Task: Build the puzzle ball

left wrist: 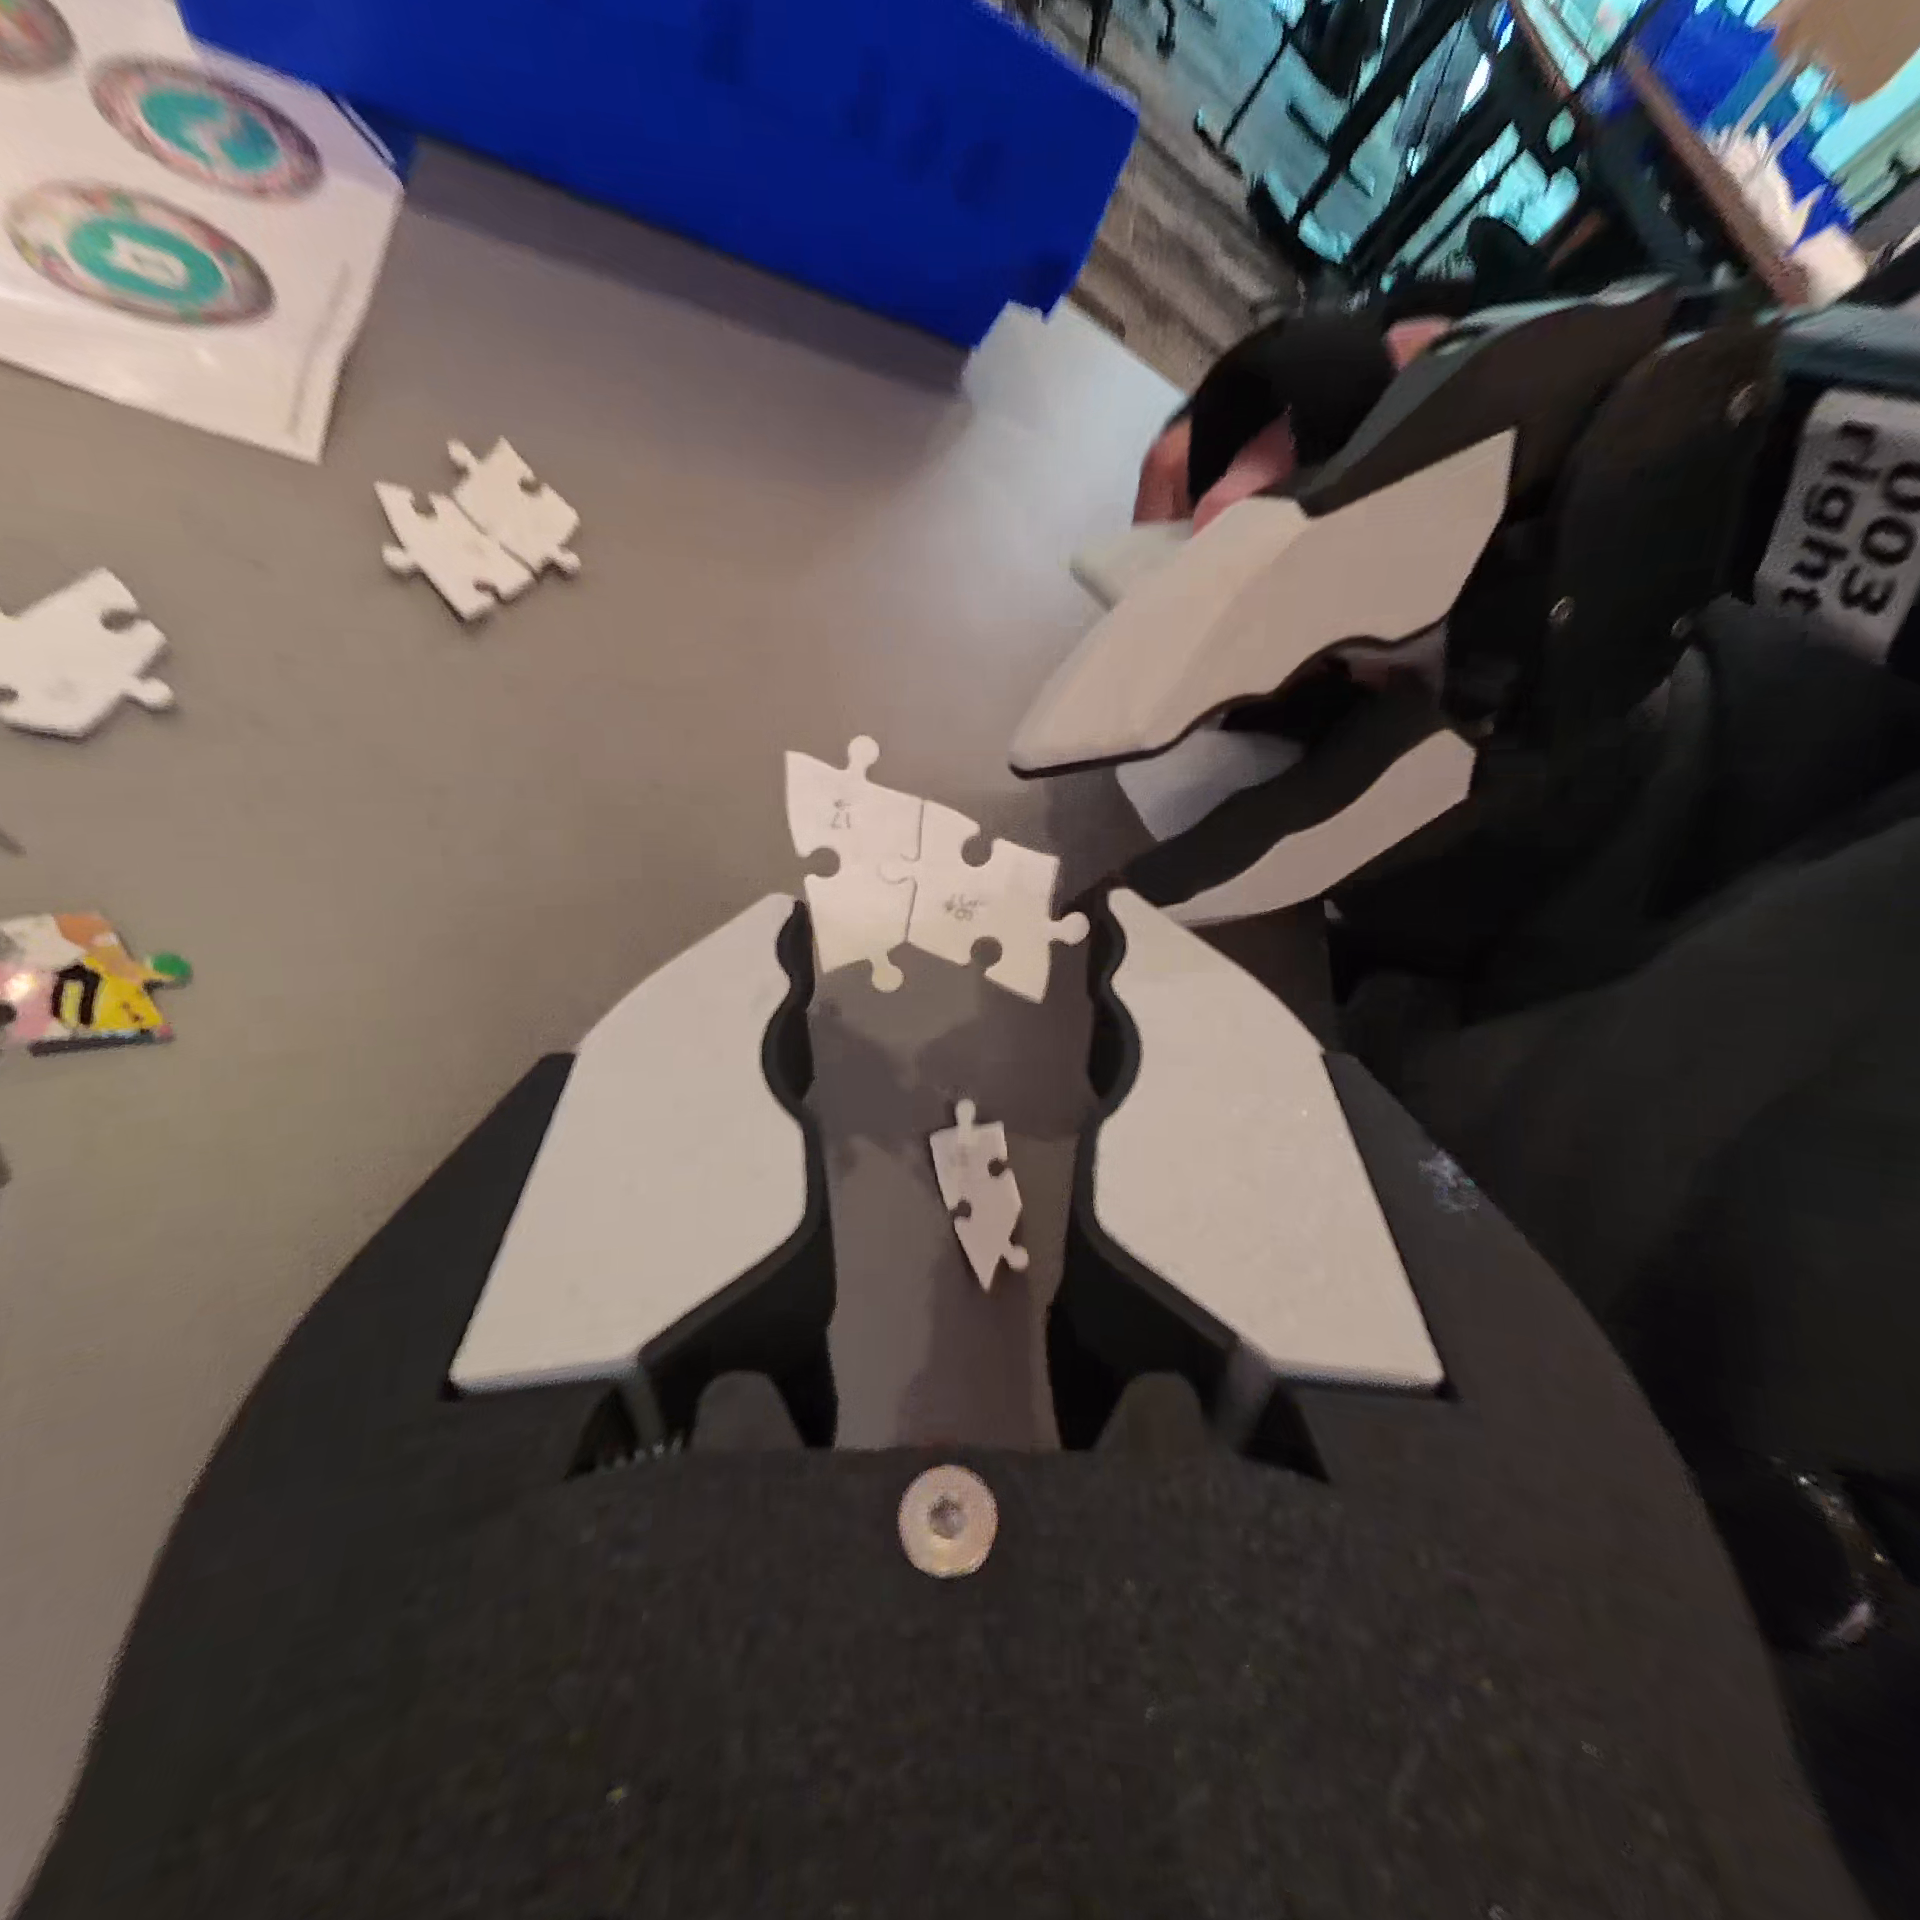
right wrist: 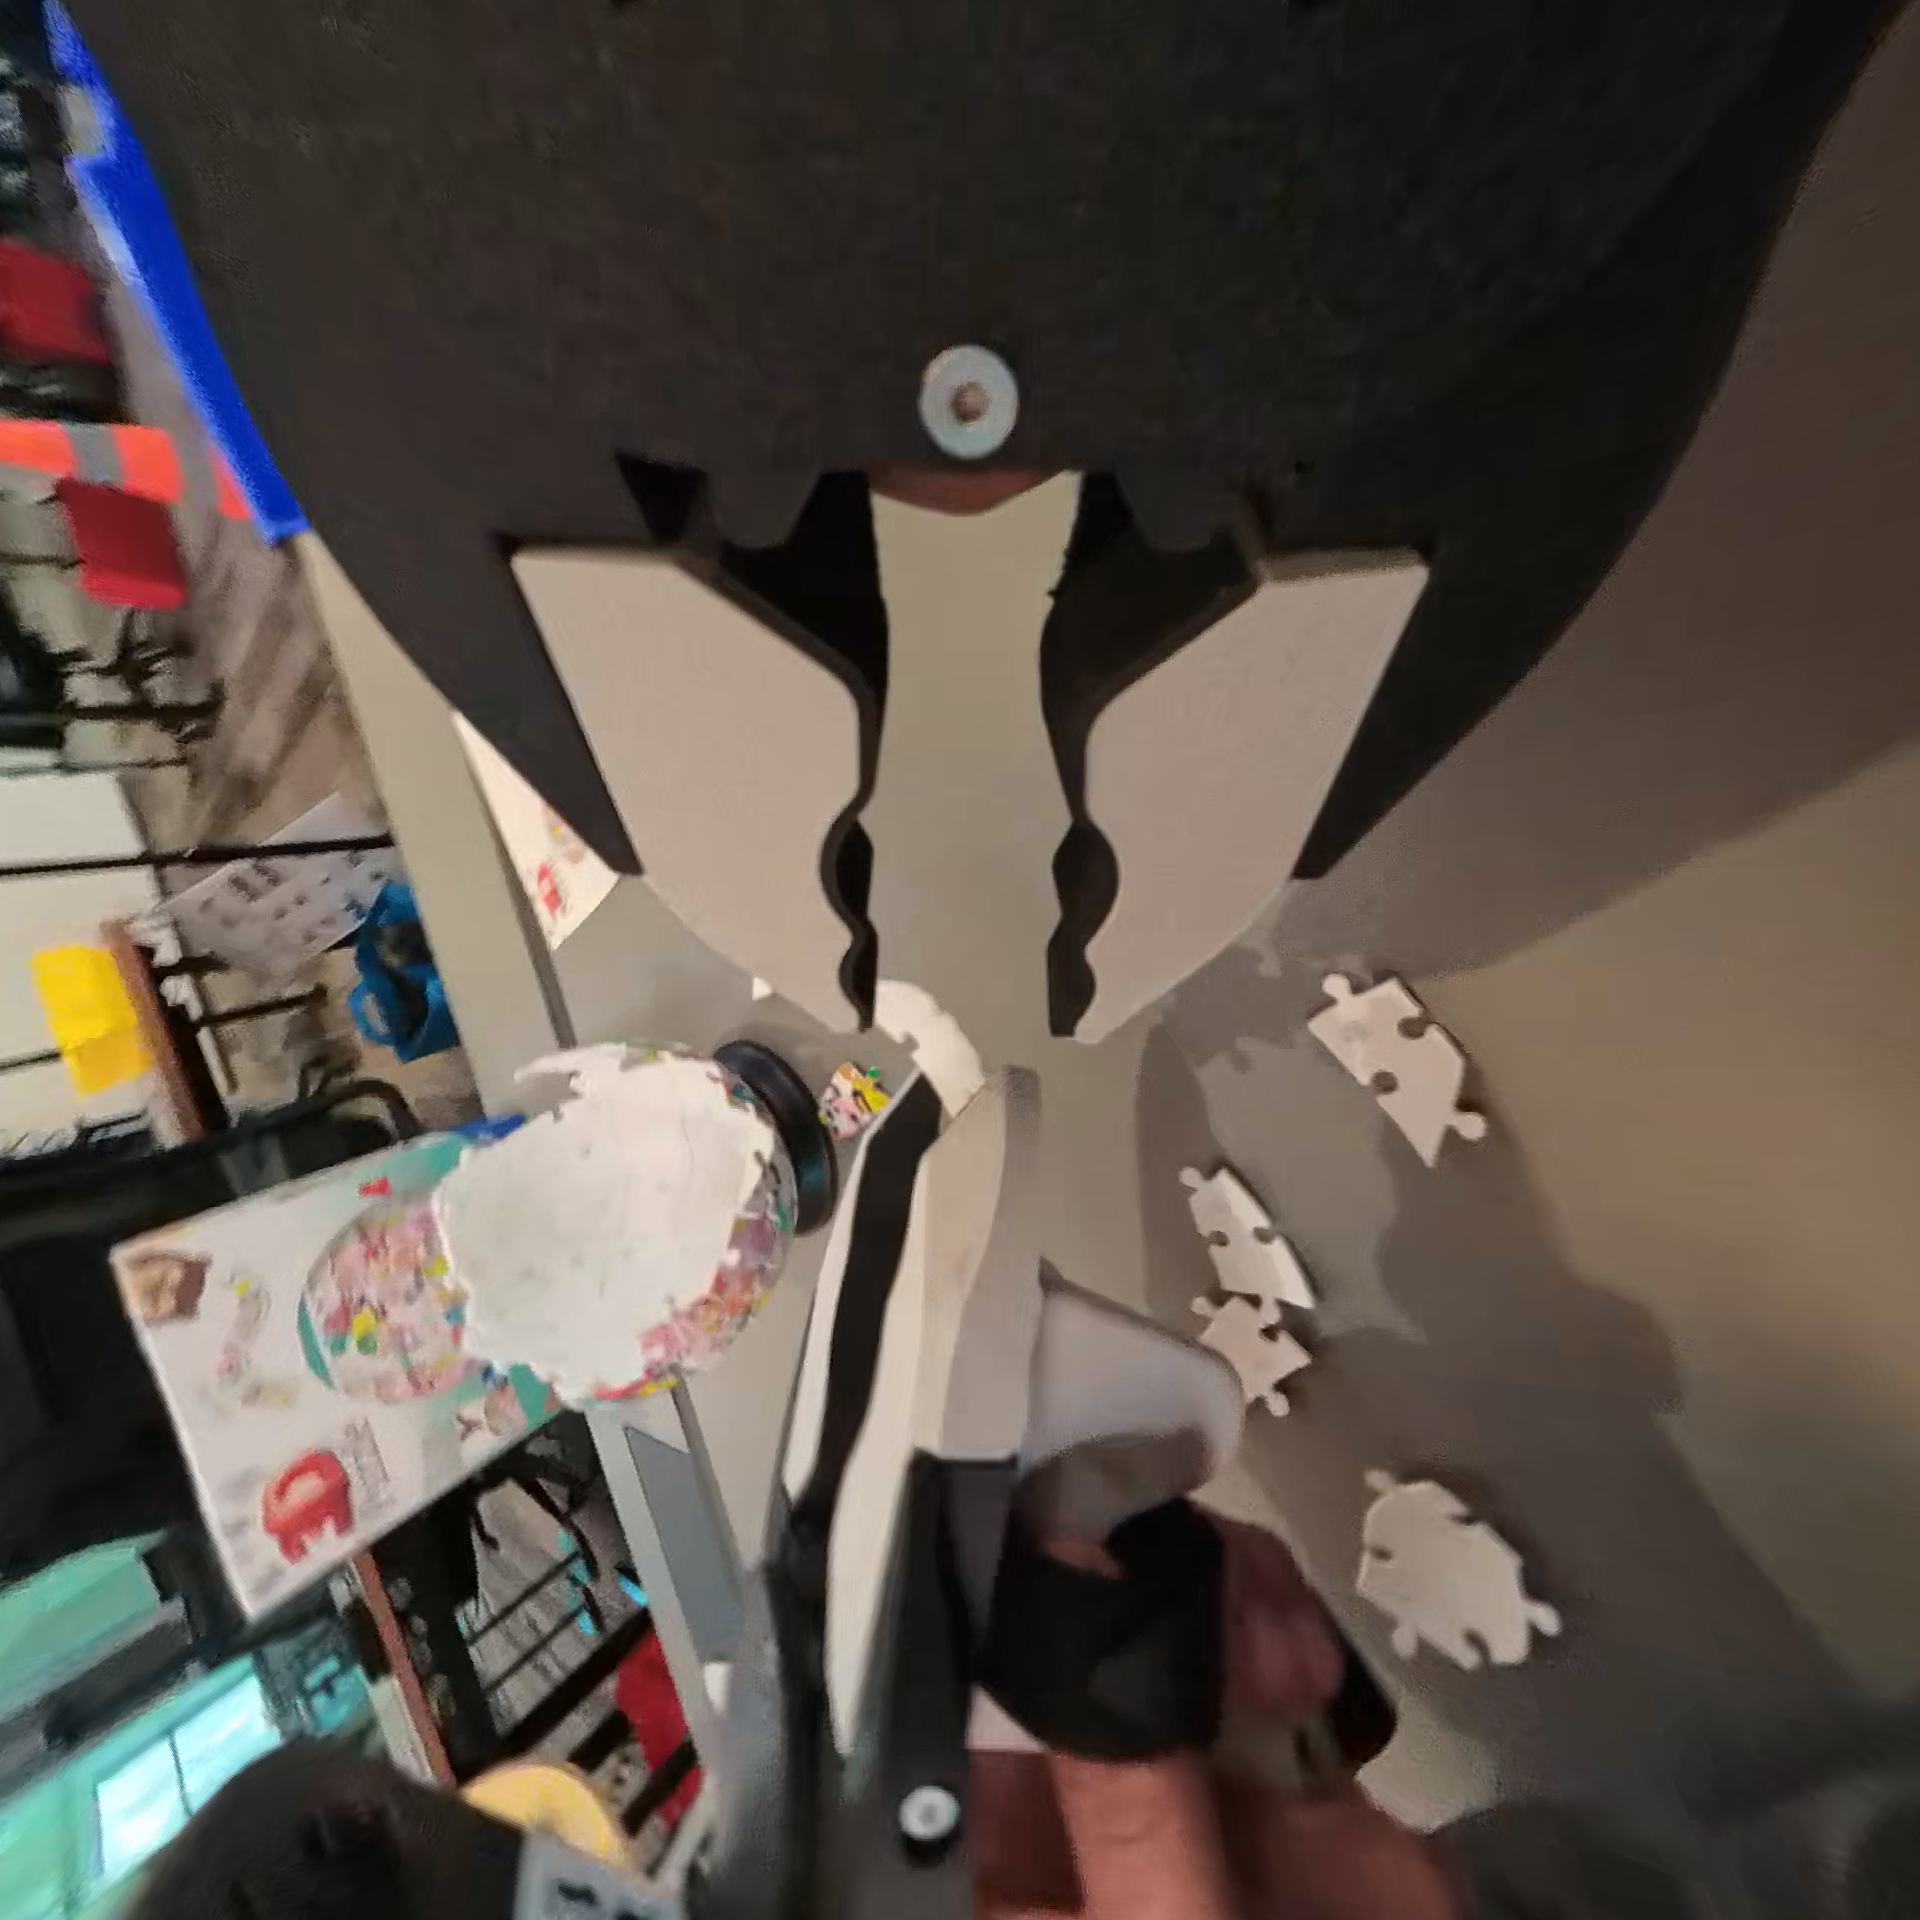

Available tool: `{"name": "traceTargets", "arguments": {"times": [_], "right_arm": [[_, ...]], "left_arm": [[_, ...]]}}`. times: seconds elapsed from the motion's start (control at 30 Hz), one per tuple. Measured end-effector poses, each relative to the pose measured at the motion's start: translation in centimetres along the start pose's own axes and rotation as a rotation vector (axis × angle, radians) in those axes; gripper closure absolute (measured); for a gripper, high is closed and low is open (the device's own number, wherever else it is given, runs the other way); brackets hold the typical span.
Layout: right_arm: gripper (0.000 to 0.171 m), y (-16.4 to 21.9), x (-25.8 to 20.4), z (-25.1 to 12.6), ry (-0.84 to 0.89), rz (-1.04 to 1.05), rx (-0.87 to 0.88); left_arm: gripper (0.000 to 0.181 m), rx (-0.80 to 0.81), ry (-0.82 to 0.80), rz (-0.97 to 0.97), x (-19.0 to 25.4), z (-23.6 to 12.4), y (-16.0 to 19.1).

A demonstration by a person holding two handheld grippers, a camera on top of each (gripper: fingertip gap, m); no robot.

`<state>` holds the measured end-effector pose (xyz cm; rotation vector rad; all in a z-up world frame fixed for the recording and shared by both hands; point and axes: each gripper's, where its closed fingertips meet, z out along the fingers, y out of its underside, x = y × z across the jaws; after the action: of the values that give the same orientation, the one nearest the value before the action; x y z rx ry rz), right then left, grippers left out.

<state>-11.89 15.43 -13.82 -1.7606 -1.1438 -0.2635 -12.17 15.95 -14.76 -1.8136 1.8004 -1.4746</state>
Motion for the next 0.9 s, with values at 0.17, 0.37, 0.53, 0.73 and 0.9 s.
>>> {"name": "traceTargets", "arguments": {"times": [0.17, 0.37, 0.53, 0.73, 0.9], "right_arm": [[0.158, -0.9, -1.2, 1.9, -0.045, -0.184, -0.053], [0.169, -2.2, 0.5, 1.6, -0.050, 0.056, 0.155], [0.169, -5.9, 3.3, -1.5, -0.486, 0.872, 0.705], [0.169, -6.9, 4.2, -2.6, -0.705, 1.210, 0.974], [0.169, -7.5, 4.1, -2.5, -0.718, 1.240, 1.008]], "left_arm": [[0.131, -0.042, 0.032, -0.007, 0.9, -0.5, 0.7], [0.117, 0.064, 0.000, 0.062, 1.3, -3.7, -0.5], [0.120, 0.171, 0.078, 0.134, 2.2, -5.2, -1.1], [0.131, 0.359, 0.183, 0.164, 4.3, -5.4, -3.1], [0.160, 0.345, 0.253, 0.158, 4.9, -5.4, -2.6]]}}
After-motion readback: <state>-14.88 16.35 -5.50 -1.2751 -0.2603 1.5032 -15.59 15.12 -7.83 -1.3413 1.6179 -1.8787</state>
